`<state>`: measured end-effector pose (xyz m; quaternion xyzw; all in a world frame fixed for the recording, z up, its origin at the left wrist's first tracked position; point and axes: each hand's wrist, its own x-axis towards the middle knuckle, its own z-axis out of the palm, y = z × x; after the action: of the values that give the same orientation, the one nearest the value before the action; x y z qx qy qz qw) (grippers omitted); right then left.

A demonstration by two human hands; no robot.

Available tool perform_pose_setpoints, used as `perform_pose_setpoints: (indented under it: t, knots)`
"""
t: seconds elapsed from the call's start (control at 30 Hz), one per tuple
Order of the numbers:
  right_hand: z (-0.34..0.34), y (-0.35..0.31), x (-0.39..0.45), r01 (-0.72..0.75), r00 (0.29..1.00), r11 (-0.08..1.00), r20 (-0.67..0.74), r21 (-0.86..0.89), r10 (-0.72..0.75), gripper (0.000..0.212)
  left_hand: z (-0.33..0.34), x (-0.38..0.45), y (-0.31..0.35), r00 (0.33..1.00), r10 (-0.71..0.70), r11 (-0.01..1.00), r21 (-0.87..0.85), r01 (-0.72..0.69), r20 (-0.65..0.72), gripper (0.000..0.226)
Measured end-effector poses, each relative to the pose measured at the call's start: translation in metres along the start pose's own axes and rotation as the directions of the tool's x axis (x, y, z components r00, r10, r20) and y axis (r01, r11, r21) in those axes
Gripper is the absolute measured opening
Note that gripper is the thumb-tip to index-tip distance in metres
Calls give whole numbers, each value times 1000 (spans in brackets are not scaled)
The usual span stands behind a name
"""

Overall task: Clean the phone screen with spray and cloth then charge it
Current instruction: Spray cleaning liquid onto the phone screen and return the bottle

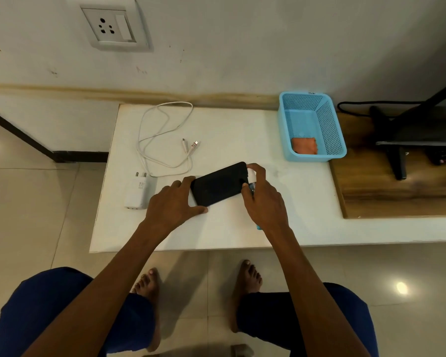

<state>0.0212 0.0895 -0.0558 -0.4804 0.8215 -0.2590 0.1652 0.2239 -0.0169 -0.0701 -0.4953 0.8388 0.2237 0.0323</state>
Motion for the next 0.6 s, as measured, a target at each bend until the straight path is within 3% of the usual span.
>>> perform_pose_setpoints:
  t: [0.33, 0.6]
  knots:
    - [4, 2, 1, -16, 1000, 1000, 16, 26, 15, 40, 0, -1, 1, 1000, -6, 1000, 17, 6, -4, 88]
    - [-7, 4, 2, 9, 1000, 991, -21, 137, -6, 53, -1, -1, 0, 1000, -7, 1000, -10, 7, 12, 94]
